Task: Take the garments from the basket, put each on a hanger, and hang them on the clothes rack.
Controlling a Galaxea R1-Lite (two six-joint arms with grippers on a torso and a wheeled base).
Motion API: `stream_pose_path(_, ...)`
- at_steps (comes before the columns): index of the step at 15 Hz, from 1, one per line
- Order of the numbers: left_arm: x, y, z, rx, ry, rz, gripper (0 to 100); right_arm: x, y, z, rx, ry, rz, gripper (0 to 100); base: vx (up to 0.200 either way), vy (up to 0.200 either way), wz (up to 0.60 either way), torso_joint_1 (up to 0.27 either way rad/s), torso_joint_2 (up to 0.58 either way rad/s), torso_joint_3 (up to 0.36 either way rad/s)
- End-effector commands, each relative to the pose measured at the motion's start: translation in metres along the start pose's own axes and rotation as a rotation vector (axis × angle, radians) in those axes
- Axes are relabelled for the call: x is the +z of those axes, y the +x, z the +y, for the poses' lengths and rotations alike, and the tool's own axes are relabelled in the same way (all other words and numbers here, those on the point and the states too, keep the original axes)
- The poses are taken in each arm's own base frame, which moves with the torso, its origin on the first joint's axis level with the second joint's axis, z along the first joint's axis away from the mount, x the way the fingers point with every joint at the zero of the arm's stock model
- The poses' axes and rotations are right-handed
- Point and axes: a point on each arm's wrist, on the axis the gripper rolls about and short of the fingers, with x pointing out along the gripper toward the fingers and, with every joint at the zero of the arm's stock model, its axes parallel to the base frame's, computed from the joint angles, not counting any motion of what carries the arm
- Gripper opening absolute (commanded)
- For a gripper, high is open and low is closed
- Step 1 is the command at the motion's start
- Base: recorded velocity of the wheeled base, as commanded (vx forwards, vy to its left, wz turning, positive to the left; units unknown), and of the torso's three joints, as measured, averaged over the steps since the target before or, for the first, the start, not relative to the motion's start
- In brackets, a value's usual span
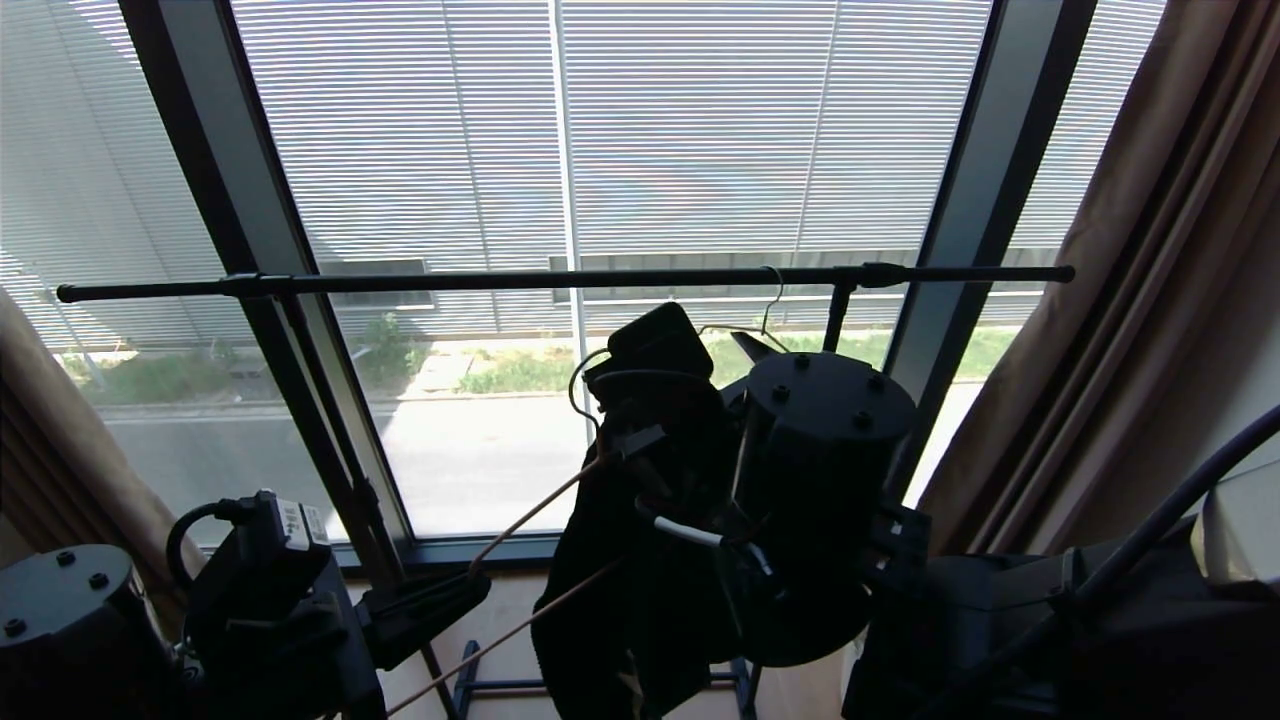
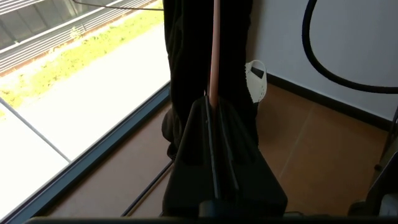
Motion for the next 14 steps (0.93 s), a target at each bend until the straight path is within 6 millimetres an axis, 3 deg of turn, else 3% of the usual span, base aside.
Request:
stream_pose_path(1,0.002,-0.001,0.000,0.005,0.004,-0.010,0,-0.002,0.001,0.002,0.002,-0.005,0.004,100,0.000,0.000,0.00,0.000,0.00,0.000)
stream_pose_path(14,-0.003,0.005,0.011,0.044,-0.056,-0.026,0,-0.004,-0.010,0.004,0.028,-0.017,0.002,100,0.000,0.000,0.00,0.000,0.00,0.000)
